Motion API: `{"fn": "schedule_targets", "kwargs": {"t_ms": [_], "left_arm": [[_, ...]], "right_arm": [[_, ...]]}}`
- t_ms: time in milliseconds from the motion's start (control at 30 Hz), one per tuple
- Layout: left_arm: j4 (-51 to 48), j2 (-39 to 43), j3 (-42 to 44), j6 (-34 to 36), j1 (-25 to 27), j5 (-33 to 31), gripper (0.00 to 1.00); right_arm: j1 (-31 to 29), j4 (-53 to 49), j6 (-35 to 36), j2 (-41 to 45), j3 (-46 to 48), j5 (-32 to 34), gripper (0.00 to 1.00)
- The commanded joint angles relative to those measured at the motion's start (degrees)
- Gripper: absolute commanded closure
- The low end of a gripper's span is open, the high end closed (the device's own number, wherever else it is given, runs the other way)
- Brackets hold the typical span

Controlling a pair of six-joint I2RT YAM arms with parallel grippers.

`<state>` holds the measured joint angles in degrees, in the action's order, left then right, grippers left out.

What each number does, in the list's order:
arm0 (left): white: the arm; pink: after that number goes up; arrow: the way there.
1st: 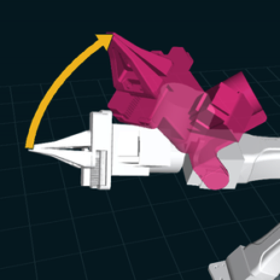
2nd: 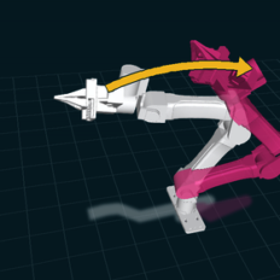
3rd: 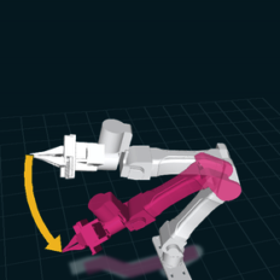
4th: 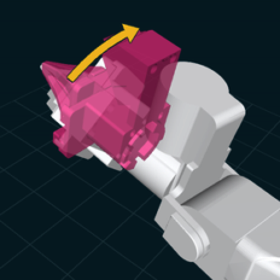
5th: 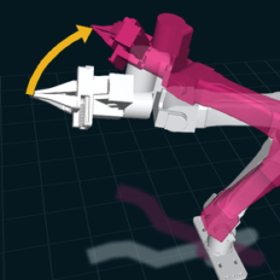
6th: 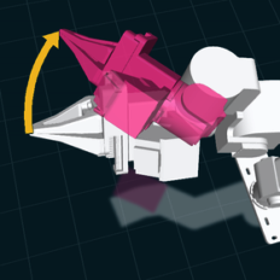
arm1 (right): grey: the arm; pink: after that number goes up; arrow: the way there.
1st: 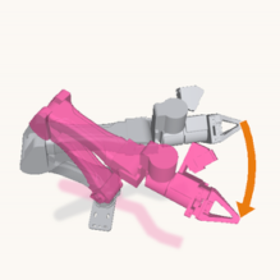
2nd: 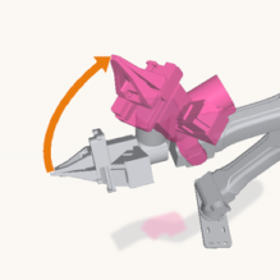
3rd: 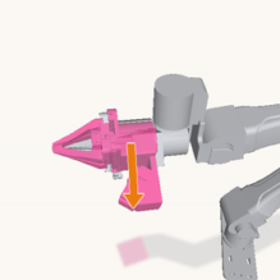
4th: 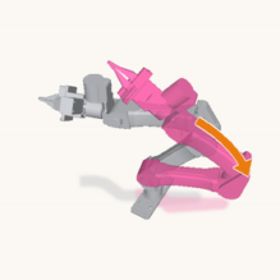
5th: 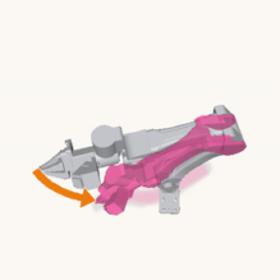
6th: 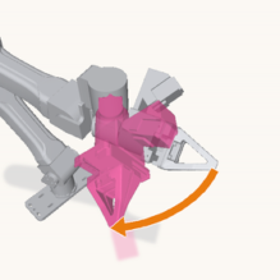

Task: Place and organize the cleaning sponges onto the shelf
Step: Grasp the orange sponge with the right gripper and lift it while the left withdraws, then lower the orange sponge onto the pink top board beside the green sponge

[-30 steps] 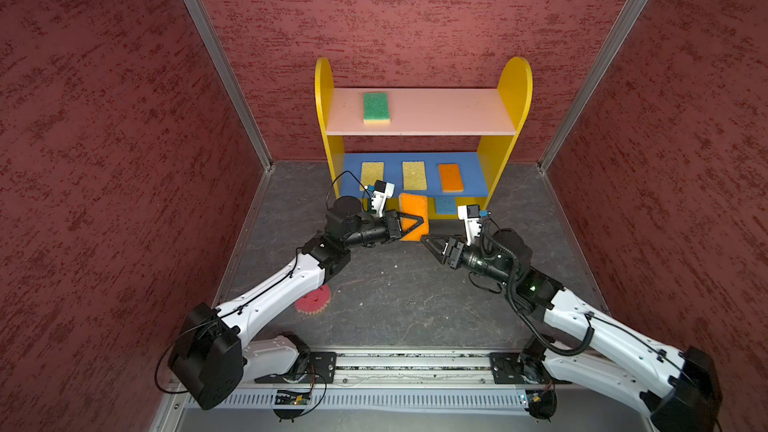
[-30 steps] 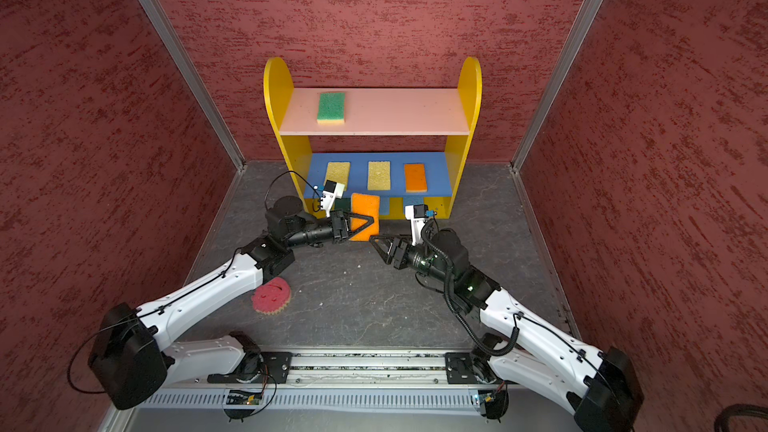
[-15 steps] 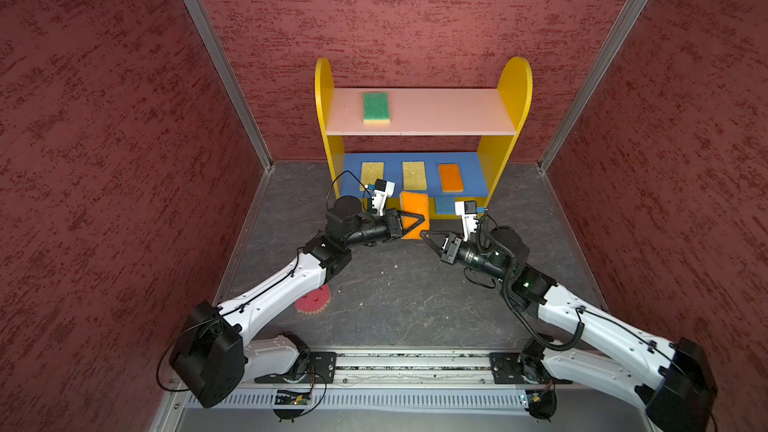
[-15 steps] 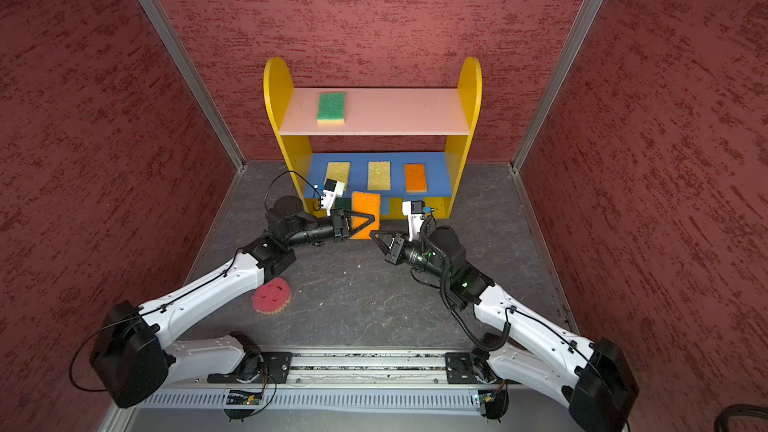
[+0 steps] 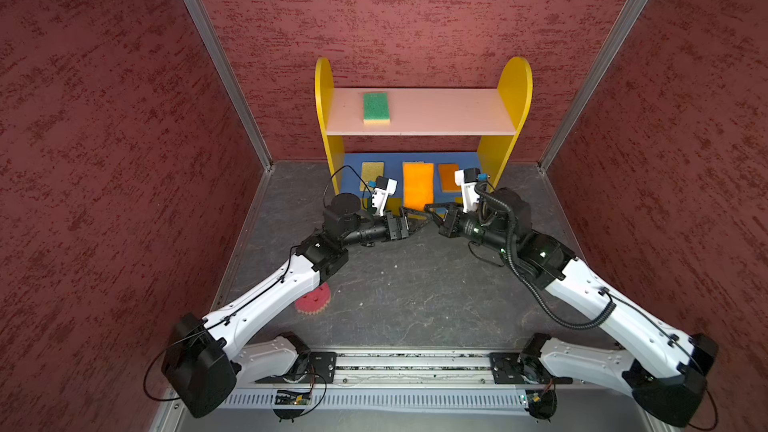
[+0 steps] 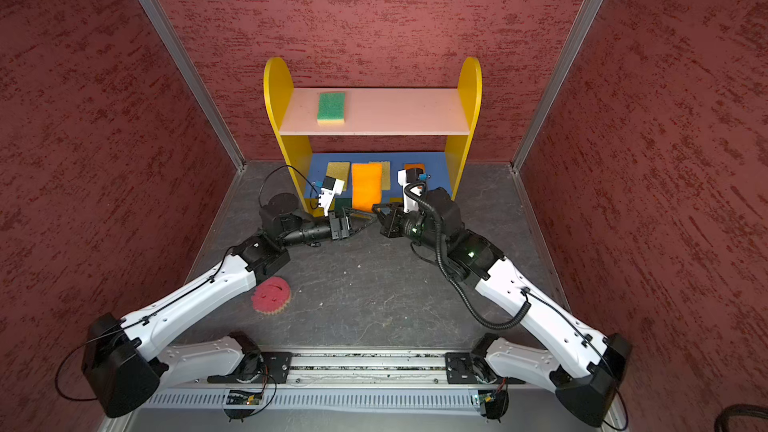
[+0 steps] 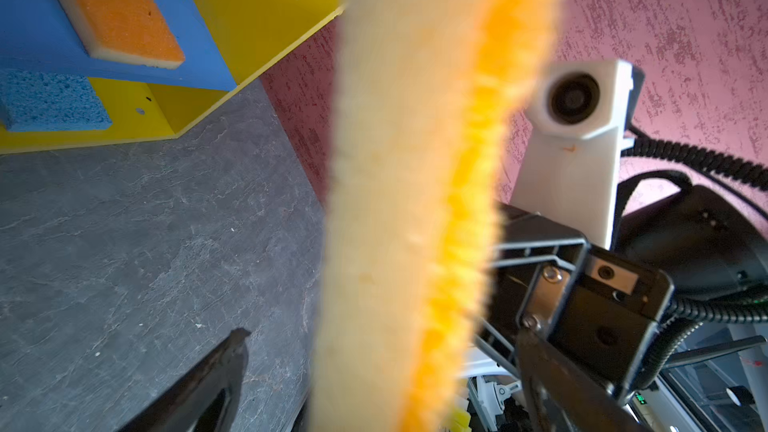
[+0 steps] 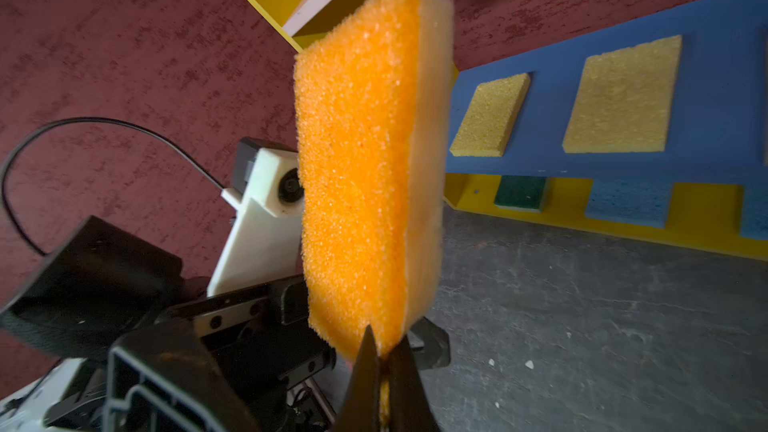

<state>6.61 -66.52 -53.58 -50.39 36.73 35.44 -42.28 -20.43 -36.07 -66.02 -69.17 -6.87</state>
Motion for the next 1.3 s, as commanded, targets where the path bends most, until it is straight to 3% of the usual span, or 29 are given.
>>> {"fn": "schedule_targets", "kwargs": {"t_ms": [0,533,1267], "left_arm": [[-4.79,3.72,-0.83,3.47,-0.97,-1.20,0.01],[-23.19,19.81,2.52,7.44,-12.89,-2.65,0.00],[-32.73,24.27,2.03,9.94,-19.60,-3.69,0.01]], "right_arm": [[0.60,-11.29,5.86,-3.17,-6.24,3.11,1.00],[5.24,-21.21,18.91,-19.02,-35.60,6.39,1.00],[15.17,-28.15,22.96,-43.77,-67.21,-2.80,1.00]]}}
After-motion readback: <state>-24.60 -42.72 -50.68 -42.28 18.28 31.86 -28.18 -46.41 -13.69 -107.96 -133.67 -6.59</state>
